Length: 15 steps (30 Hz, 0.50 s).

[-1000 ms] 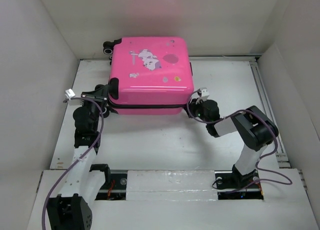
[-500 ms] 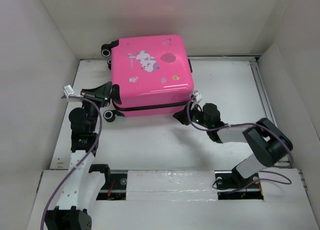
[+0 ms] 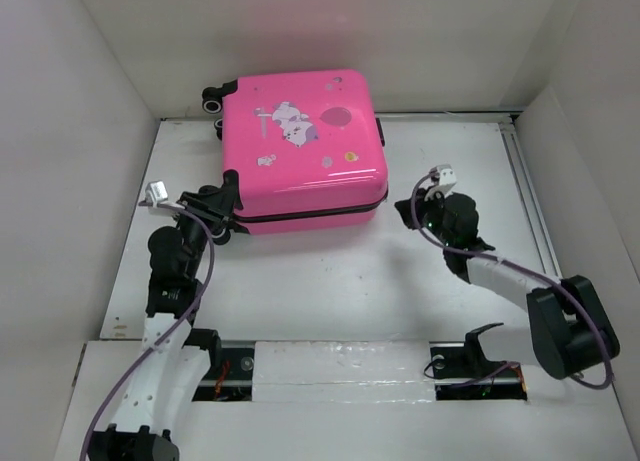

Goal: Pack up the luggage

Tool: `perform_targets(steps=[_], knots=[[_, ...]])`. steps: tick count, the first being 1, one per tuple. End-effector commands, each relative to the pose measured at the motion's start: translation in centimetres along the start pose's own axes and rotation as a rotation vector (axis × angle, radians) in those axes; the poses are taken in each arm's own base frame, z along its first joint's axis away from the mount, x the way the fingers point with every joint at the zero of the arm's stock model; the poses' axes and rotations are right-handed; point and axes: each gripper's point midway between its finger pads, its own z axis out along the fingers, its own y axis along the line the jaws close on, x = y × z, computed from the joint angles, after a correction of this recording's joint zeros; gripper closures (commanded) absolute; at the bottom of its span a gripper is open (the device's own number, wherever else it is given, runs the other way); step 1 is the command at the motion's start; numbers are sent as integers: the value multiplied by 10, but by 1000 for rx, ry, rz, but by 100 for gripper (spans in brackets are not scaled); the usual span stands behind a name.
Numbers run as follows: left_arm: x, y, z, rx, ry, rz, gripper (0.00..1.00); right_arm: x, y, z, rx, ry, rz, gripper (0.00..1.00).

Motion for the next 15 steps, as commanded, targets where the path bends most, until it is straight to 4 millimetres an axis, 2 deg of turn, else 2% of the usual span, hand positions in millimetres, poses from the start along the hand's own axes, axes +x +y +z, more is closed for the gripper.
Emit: perform_targets(steps=[1,2,3,4,5,6,7,8,9,11,12,14,15], knots=[[-13,-88,-16,298,25,151,74,-29,-33,15,71,-30,48,84],[-6,-94,-15,334,72,168,74,-40,-33,24,67,-43,56,86],[2,-96,-13,351,122,171,74,-41,-40,30,80,-39,60,88],[10,-96,-11,365,172,190,74,-27,-46,40,93,0,71,89],[27,-88,-6,372,259,195,74,-30,-48,46,89,-13,67,89],[31,-85,-2,374,277,202,74,-30,-49,50,76,-18,79,89],[33,-85,0,381,287,203,72,-31,-49,55,61,-24,77,89],[45,-76,6,377,325,194,70,-19,-49,62,39,-4,80,88],[50,-78,9,391,339,193,70,-27,-38,63,-34,-51,59,86],[49,-96,20,427,330,205,66,-30,-39,60,-67,-95,33,79],[58,-104,27,463,348,185,66,-42,-38,54,-106,-152,8,77],[66,-119,37,486,341,199,65,-25,-48,45,-96,-124,8,73],[81,-146,40,541,363,218,65,-21,-51,43,-101,-120,-8,71]])
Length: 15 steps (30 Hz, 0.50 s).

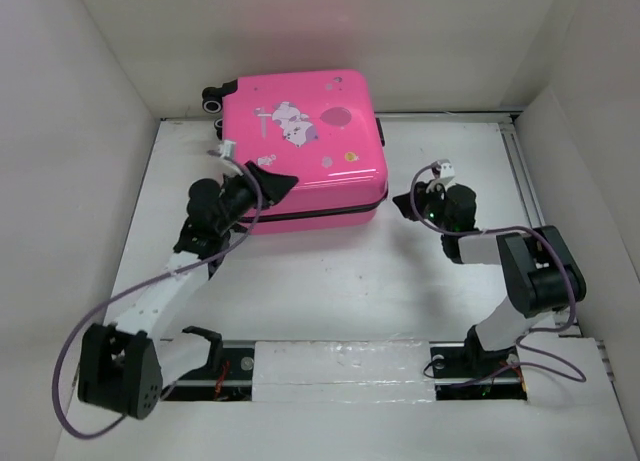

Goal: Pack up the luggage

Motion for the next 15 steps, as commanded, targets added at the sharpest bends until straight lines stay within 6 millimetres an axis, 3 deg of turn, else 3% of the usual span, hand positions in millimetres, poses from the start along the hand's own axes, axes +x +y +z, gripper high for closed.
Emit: perform_targets(steps=[1,3,4,5,6,7,8,12,13,14,15], knots=[[-26,-91,29,236,-88,197,63,-30,14,-11,-150,-144,-104,69],[-18,-123,42,307,-65,235,63,-18,17,-10,-209,-115,-138,62],[1,-125,53,305,-24,226,63,-13,23,-13,-268,-95,-156,60],[9,-126,56,303,-10,219,63,-18,24,-10,-296,-101,-188,58],[15,-126,58,302,-1,230,63,-10,23,-7,-319,-77,-221,46],[34,-122,62,298,46,231,63,-4,16,-8,-314,-53,-205,46],[38,-125,62,301,47,237,63,-11,29,-9,-398,-88,-250,46],[89,-110,65,223,151,281,65,-11,29,-10,-441,-77,-236,46],[99,-109,64,203,162,309,65,-18,26,-12,-432,-92,-244,46],[122,-109,59,186,215,363,65,-18,26,-12,-432,-94,-253,46],[125,-99,62,125,201,384,65,-25,27,-11,-448,-105,-267,46]])
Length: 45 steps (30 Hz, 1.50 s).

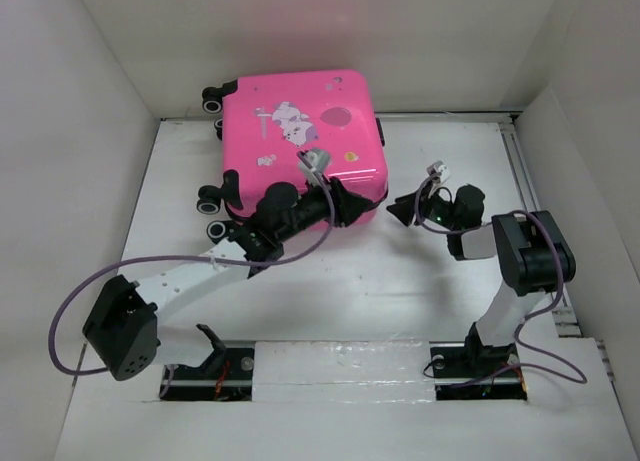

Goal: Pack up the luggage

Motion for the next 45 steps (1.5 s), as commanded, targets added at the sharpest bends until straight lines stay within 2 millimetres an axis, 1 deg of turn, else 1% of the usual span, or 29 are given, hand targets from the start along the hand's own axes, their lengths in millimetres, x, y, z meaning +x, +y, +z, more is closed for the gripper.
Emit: perform_targets(steps=[1,2,3,4,6,8,10,12,13,14,15,17,18,19,21,22,25,26,29,30,34,36,37,39,40,41,42,44,45], knots=[[27,9,1,-124,33,120,66,-48,13,4,-120,-105,-173,46],[40,17,-3,-140,61,118,66,-47,12,6,-133,-97,-169,46],[38,14,-5,-128,37,86,67,-42,13,8,-158,-74,-165,46],[44,17,-6,-130,40,76,67,-50,12,12,-178,-83,-192,46],[52,22,-9,-138,51,66,68,-47,12,16,-208,-68,-186,47],[57,30,-9,-168,54,56,68,-53,16,18,-252,-71,-207,47],[67,44,-8,-203,75,54,70,-47,14,21,-269,-53,-191,47],[69,49,-8,-203,82,38,70,-50,11,24,-270,-55,-193,47],[79,61,-8,-225,107,18,71,-49,13,24,-280,-52,-194,47],[75,56,-6,-200,96,19,71,-49,12,25,-289,-49,-194,47],[85,62,-8,-215,117,7,72,-49,12,25,-289,-49,-194,47],[87,63,-6,-215,117,7,72,-48,14,24,-299,-46,-195,51],[94,68,-7,-227,135,5,72,-46,12,26,-298,-39,-185,54],[94,68,-7,-227,135,5,72,-46,12,26,-298,-39,-185,60],[100,73,-5,-235,147,4,74,-40,14,29,-306,-26,-170,64],[106,77,-4,-244,161,2,74,-40,14,29,-306,-26,-170,69],[109,83,-2,-262,156,4,75,-41,12,29,-292,-30,-170,77],[109,83,-2,-263,156,4,76,-37,12,28,-290,-24,-161,85],[105,91,2,-300,132,10,77,-30,9,25,-244,-17,-135,96],[103,93,6,-306,121,21,77,-35,11,23,-233,-27,-144,100],[101,106,19,-360,106,28,80,-32,15,16,-178,-23,-122,100],[98,114,24,-397,86,34,81,-22,8,10,-97,5,-69,100],[93,115,29,-406,71,36,81,-25,8,6,-74,3,-82,100],[93,132,30,-443,72,18,81,-14,7,1,-13,34,-41,100],[89,129,33,-437,59,9,81,-19,12,-1,-6,30,-61,100],[87,135,34,-447,48,-3,81,-16,11,-4,22,37,-50,100],[84,139,33,-455,43,-4,81,-5,11,-8,61,64,-25,100],[77,136,40,-442,23,-4,81,-7,17,-13,82,61,-28,100],[78,137,42,-447,33,5,81,0,20,-16,86,86,-20,100]])
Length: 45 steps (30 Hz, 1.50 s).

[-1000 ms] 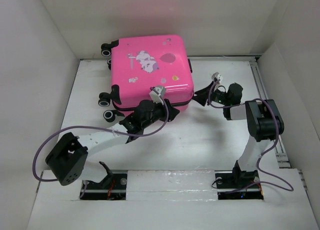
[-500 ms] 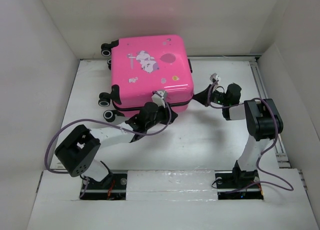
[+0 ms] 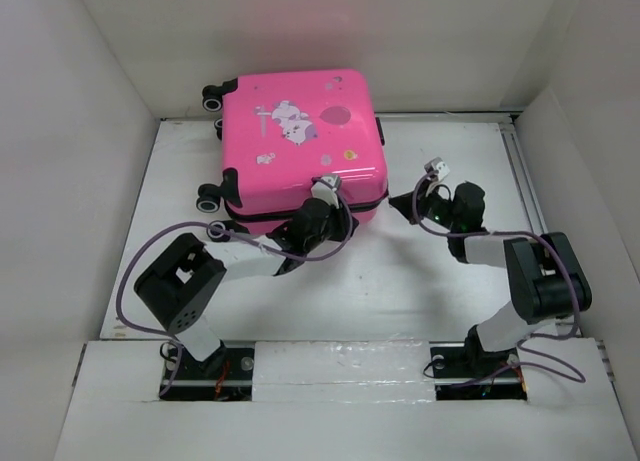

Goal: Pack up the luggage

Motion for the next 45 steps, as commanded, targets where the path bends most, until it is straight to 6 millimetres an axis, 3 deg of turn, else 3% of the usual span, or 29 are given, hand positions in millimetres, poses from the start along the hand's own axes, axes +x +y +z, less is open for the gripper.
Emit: perform_targets(steps=[1,3,4,10,11,13,15,16,18,20,21,22,26,27,28,30,31,32,33,34,35,36,37,38,41,42,44,45], knots=[[-53,0,14,-22,-133,-36,81,31,6,-14,70,99,56,100],[-60,1,18,-24,-145,-40,81,30,15,-15,70,106,26,100],[-55,2,20,-22,-131,-39,81,43,22,-15,81,155,37,100],[-61,0,26,5,-125,-52,81,53,65,-3,52,210,-2,100],[-60,-4,29,26,-118,-52,81,50,79,6,33,204,-27,100],[-61,-4,29,40,-109,-64,81,61,88,13,37,234,-2,100],[-61,-9,26,66,-107,-63,81,52,103,27,19,200,-13,100],[-58,-10,22,79,-102,-62,81,58,110,30,5,208,5,100],[-65,-17,11,105,-122,-62,81,47,122,44,0,175,-8,100],[-61,-16,1,112,-115,-61,81,44,121,48,22,159,-6,100],[-68,-22,-13,134,-130,-48,81,44,120,49,41,156,-10,100],[-67,-21,-22,135,-130,-48,80,50,113,44,59,169,-3,100],[-74,-5,-69,79,-212,-76,77,41,91,27,100,137,21,100],[-64,8,-79,44,-218,-97,73,40,89,23,109,130,22,100],[-92,9,-103,25,-345,-132,70,39,86,22,102,130,17,100],[-110,21,-126,-31,-456,-212,54,35,90,18,90,119,14,100],[-121,38,-140,-117,-499,-251,36,40,91,17,83,129,17,100],[-136,60,-151,-237,-570,-289,32,36,92,16,81,119,14,100],[-144,71,-155,-294,-585,-309,27,37,96,17,70,122,12,100],[-166,74,-166,-313,-631,-366,21,37,98,16,62,127,13,100],[-173,104,-175,-408,-650,-392,7,31,100,15,59,113,8,100],[-179,116,-179,-430,-673,-418,1,38,99,13,63,131,15,100],[-185,129,-184,-444,-694,-449,1,33,101,12,60,118,10,100],[-198,161,-200,-501,-763,-516,1,31,101,11,59,116,0,100],[-194,205,-210,-490,-774,-658,1,25,103,9,56,103,-4,100],[-205,226,-222,-419,-804,-740,1,28,103,8,59,116,0,100],[-201,255,-230,-417,-836,-829,1,31,106,8,52,127,-8,100],[-193,284,-239,-467,-854,-894,1,28,107,7,50,118,-11,100]])
